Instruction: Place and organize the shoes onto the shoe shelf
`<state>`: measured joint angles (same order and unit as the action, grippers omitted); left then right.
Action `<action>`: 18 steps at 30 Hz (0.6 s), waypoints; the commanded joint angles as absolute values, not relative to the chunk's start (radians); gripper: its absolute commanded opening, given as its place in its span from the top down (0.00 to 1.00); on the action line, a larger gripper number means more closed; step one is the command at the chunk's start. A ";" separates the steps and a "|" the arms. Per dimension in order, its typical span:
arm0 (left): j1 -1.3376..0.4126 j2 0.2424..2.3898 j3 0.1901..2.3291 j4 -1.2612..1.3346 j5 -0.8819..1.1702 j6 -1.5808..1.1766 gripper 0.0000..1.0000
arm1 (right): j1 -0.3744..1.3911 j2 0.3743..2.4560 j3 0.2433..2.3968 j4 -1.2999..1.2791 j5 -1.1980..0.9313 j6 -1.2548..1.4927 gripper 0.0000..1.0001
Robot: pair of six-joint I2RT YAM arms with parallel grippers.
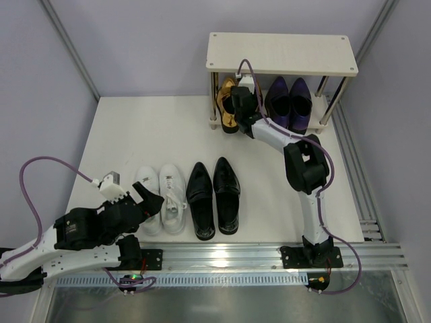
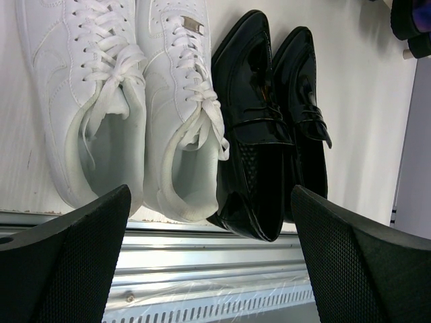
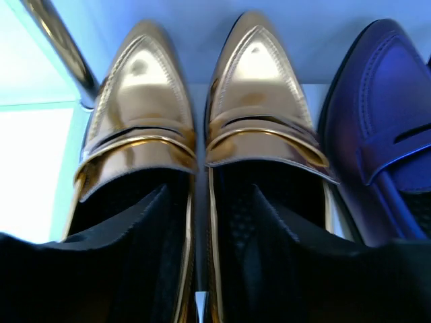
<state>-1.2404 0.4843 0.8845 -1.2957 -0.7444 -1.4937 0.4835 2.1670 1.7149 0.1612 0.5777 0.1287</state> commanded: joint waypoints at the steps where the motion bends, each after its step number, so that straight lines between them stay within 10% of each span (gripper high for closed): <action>1: -1.236 0.491 0.914 -1.299 -0.782 -1.525 0.01 | 0.462 2.094 1.732 0.350 0.611 0.138 0.44; 18: -1.236 0.466 0.905 -1.272 -0.813 -1.505 0.01 | 0.525 1.701 1.333 0.532 0.647 0.114 0.16</action>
<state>-1.2404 0.4816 0.8845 -1.2911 -0.7528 -1.5074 0.4980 1.8221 1.3624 0.3683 0.6018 0.1101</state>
